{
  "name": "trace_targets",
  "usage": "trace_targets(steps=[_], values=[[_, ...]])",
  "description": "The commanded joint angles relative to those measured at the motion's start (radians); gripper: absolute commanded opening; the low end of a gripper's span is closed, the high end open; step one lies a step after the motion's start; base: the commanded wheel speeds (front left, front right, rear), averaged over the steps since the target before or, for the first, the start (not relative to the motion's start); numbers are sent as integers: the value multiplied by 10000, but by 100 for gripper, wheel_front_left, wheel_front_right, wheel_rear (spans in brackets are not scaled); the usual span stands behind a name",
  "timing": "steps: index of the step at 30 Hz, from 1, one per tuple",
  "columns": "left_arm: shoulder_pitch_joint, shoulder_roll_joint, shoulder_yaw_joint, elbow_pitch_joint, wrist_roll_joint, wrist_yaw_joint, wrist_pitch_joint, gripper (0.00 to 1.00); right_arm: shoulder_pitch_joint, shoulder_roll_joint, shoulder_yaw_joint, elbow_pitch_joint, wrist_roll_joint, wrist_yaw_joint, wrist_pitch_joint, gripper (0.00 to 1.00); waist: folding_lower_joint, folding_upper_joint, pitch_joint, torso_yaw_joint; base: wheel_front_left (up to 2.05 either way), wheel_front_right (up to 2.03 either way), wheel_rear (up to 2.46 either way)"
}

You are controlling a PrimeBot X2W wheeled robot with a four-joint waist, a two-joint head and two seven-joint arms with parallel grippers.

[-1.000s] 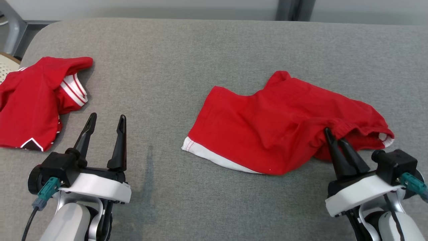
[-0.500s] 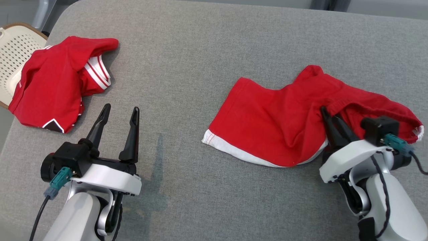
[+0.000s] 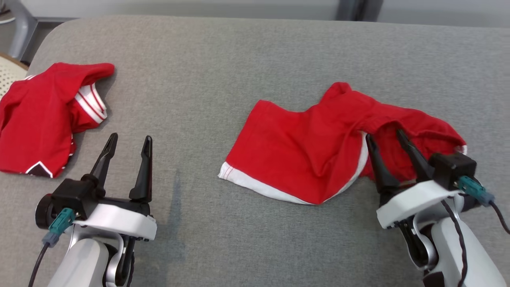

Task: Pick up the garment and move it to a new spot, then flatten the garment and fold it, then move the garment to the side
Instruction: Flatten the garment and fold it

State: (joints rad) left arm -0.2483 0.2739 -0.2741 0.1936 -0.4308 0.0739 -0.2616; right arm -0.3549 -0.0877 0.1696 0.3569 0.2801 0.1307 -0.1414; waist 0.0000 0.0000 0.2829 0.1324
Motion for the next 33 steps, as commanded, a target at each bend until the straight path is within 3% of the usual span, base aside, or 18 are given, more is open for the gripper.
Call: trace_targets(steps=[1, 16, 25, 33], values=[[115, 65, 59, -34, 51, 67, -41, 100, 178, -60, -66, -162, 32, 1, -4, 100, 0, 0, -174, -206, 0, 0, 0], [1559, 373, 487, -617, -172, 651, 61, 100, 2542, 207, -1406, -3014, -491, 1, 610, 100, 0, 0, -1318, -1106, 0, 0, 0], [2670, 520, 573, -1419, -188, 1208, 429, 100, 3642, 315, -1472, -3597, -631, 1, 1138, 100, 0, 0, -1823, -1267, 0, 0, 0], [2871, 549, 434, -1808, -115, 1347, 675, 100, 3708, 337, -1497, -3776, -736, 1, 1209, 100, 0, 0, -1857, -1244, 0, 0, 0]])
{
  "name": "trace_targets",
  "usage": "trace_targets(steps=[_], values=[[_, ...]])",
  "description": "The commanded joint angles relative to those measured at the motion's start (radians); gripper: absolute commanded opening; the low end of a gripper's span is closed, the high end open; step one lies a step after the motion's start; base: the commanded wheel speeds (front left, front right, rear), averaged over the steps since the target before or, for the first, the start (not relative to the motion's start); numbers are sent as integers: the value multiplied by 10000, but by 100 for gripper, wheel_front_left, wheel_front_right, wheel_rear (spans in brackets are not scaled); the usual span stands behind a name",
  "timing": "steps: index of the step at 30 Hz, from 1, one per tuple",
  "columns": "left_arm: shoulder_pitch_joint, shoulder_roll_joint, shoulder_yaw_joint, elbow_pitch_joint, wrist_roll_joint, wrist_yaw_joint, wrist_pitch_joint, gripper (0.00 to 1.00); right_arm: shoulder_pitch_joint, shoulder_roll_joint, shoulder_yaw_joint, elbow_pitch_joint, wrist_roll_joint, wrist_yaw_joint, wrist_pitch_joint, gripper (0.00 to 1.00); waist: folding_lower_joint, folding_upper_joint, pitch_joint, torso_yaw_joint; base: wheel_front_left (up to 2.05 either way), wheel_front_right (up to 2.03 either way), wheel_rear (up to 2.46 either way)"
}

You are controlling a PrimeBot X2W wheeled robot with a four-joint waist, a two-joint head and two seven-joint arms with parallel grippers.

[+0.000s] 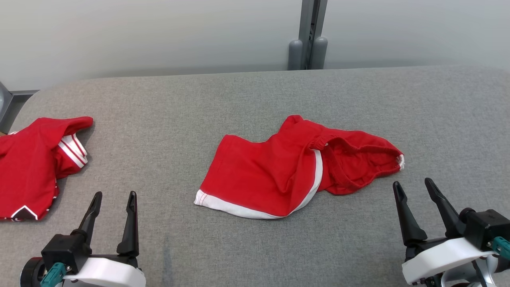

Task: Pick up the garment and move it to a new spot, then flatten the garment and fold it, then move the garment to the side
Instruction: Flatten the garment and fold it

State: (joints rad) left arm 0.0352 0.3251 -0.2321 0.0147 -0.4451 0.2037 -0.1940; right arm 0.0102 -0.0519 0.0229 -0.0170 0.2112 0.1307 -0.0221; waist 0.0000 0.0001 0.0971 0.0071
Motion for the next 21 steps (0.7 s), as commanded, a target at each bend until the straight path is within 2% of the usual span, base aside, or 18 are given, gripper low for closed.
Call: trace_targets(steps=[1, 6, 10, 16, 21], values=[[20, 44, -5, -47, 25, 51, 39, 100, 65, -20, -41, -53, -41, 1, 28, 100, 0, -1, 3, 27, 0, 0, 0], [-86, 69, -97, -154, 30, 10, 69, 100, 62, -12, -86, -89, -50, 1, 51, 100, 0, -1, 25, 84, 0, 0, 0], [-578, 32, -497, -334, 129, -239, 383, 100, -33, -7, -128, -131, -42, 1, 91, 100, 0, -1, 149, 118, 0, 0, 0], [-2283, -298, -1701, -180, 374, -1208, 1179, 100, -265, -10, -187, -259, -8, 1, 62, 100, 0, -1, 696, -80, 0, 0, 0], [-3824, -981, -2799, 474, 513, -1984, 1972, 100, -571, -12, -192, -231, 69, 1, -49, 100, 0, -1, 1299, -534, 0, 0, 0]])
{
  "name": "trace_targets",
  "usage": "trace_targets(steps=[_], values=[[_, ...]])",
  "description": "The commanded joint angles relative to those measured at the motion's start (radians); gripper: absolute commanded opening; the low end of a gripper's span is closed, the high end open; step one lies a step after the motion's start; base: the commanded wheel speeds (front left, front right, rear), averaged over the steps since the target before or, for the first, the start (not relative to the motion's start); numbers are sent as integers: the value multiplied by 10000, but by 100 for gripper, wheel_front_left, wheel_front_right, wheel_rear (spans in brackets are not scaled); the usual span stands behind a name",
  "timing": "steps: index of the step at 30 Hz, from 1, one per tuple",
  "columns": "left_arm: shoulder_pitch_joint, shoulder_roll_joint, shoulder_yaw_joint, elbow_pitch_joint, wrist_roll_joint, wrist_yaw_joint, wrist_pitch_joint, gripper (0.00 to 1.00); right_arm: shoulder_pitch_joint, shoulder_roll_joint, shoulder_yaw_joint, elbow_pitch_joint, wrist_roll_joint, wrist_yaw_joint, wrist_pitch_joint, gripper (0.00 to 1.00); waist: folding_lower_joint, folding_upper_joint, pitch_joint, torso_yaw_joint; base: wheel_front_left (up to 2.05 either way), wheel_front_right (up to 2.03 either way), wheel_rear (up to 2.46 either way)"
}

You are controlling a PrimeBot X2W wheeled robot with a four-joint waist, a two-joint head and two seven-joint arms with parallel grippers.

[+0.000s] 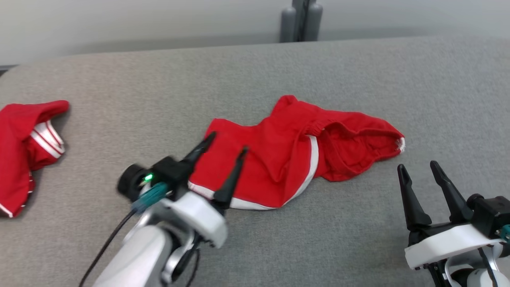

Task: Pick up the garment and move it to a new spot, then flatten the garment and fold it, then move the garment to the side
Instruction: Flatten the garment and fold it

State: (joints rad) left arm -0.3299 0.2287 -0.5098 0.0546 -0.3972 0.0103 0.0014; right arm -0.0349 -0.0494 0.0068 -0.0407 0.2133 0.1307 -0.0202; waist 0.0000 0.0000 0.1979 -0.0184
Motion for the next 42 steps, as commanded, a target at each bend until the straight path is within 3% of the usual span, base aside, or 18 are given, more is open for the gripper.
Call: trace_targets(steps=[1, 7, 15, 17, 23, 30, 35, 42], values=[[-409, -164, -223, 294, 40, -182, 179, 100, -170, -33, -40, 40, 65, 1, -104, 100, 0, 0, 383, -366, 0, 0, 0], [-1403, -880, -1041, 1676, 43, -717, 765, 100, -433, -33, 84, 235, 264, 1, -386, 100, 0, 0, 901, -931, 0, 0, 0], [-2055, -1275, -1413, 3330, -289, -1019, 911, 100, -554, -32, 109, 546, 448, 1, -637, 100, 0, 0, 1118, -1273, 0, 0, 0], [-2215, -1324, -1573, 3507, -355, -1142, 850, 0, -594, -34, 102, 592, 462, 1, -687, 100, 0, 0, 1130, -1295, 0, 0, 0], [-2367, -1406, -2235, 3173, -541, -1341, 459, 0, -590, -34, 6, 661, 495, 1, -735, 100, 0, 0, 1094, -1234, 0, 0, 0], [-2135, -1106, -3037, 1468, -1121, -1417, 312, 0, -474, -33, -23, 718, 583, 1, -692, 100, 0, 0, 963, -1025, 0, 0, 0], [-1792, -500, -2801, 523, -1655, -1265, 699, 0, -395, -33, -45, 672, 603, 1, -606, 100, 0, 0, 902, -857, 0, 0, 0], [-1991, -26, -2240, 1307, -1891, -967, 889, 0, -521, -33, 34, 624, 671, 1, -495, 100, 0, 0, 976, -766, 0, 0, 0]])
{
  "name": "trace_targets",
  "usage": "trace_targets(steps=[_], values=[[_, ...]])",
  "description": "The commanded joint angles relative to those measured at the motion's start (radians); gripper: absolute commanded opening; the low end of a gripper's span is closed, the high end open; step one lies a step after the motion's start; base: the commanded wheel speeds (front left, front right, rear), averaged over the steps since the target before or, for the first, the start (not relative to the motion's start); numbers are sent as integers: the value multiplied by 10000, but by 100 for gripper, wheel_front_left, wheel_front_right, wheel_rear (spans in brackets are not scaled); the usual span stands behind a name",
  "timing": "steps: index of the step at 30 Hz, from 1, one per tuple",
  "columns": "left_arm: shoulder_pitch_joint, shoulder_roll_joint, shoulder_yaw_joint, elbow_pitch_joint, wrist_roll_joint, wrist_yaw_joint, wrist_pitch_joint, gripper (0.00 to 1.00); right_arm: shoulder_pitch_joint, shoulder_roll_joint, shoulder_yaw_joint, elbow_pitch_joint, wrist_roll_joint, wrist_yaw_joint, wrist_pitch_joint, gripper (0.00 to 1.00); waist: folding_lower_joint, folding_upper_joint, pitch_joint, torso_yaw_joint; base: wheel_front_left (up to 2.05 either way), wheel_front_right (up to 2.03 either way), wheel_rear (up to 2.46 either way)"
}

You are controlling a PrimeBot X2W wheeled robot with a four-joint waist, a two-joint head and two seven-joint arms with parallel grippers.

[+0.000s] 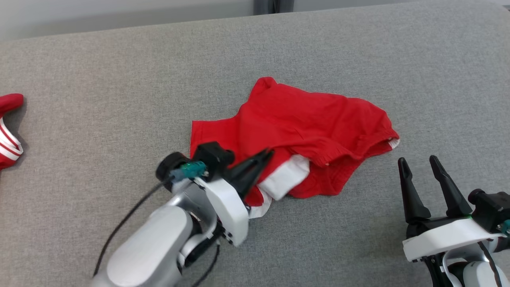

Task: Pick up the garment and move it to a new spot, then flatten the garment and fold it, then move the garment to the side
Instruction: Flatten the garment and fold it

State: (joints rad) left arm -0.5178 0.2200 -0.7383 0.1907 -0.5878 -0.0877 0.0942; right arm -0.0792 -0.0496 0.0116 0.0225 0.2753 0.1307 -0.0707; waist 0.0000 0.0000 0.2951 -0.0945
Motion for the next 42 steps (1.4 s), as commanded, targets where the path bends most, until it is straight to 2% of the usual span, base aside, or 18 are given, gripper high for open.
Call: trace_targets(steps=[1, 8, 14, 15, 16, 17, 23, 24, 26, 28, 34, 36, 37, 42], values=[[-202, 50, 139, 187, -39, 23, -81, 0, -109, -31, 21, -7, 68, 1, 11, 100, 0, 0, 29, -33, 0, 0, 0], [-1098, -161, 537, 2140, -188, -70, -565, 0, -339, -33, 223, 116, 185, 1, 30, 100, 0, 0, 301, -363, 0, 0, 0], [-1732, -443, 431, 3768, -279, -253, -881, 0, -420, -33, 277, 258, 314, 1, -122, 100, 0, 0, 475, -568, 0, 0, 0], [-1794, -509, 389, 3946, -320, -269, -980, 12, -433, -31, 269, 289, 319, 1, -145, 100, 0, 0, 488, -575, 0, 0, 0], [-1847, -561, 343, 4109, -355, -297, -1068, 49, -445, -31, 254, 309, 327, 1, -180, 100, 0, 0, 496, -575, 0, 0, 0], [-1886, -604, 313, 4237, -383, -327, -1178, 100, -453, -31, 234, 331, 338, 1, -208, 100, 0, 0, 497, -567, 0, 0, 0], [-1811, -742, 191, 4377, -260, -352, -2069, 100, -471, -31, 182, 398, 231, 1, -237, 100, 0, 0, 308, -395, 0, 0, 0], [-1612, -713, 233, 4227, -151, -207, -2521, 100, -469, -33, 186, 371, 151, 1, -219, 100, 0, 0, 173, -298, 0, 0, 0], [-1508, -682, 292, 4131, -138, -99, -2739, 100, -473, -31, 204, 368, 114, 1, -180, 100, 0, 0, 102, -252, 0, 0, 0], [-1268, -584, 474, 3829, -90, 188, -3083, 100, -477, -32, 224, 352, 1, 1, -118, 100, 0, 0, -56, -136, 0, 0, 0], [-209, -122, 1441, 2412, 112, 1401, -3557, 100, -362, -34, 188, 222, -287, 1, 131, 100, 0, 0, -517, 262, 0, 0, 0], [217, 94, 1860, 1934, 189, 1757, -3584, 100, -307, -32, 160, 174, -401, 1, 211, 100, 0, 0, -664, 392, 0, 0, 0], [661, 257, 2341, 1413, 224, 2086, -3597, 100, -230, -34, 131, 135, -494, 1, 288, 100, 0, 0, -820, 509, 0, 0, 0], [1980, 603, 3585, 326, 330, 2777, -3598, 100, -55, -35, 75, 46, -646, 1, 509, 100, 0, 0, -1228, 747, 0, 0, 0]])
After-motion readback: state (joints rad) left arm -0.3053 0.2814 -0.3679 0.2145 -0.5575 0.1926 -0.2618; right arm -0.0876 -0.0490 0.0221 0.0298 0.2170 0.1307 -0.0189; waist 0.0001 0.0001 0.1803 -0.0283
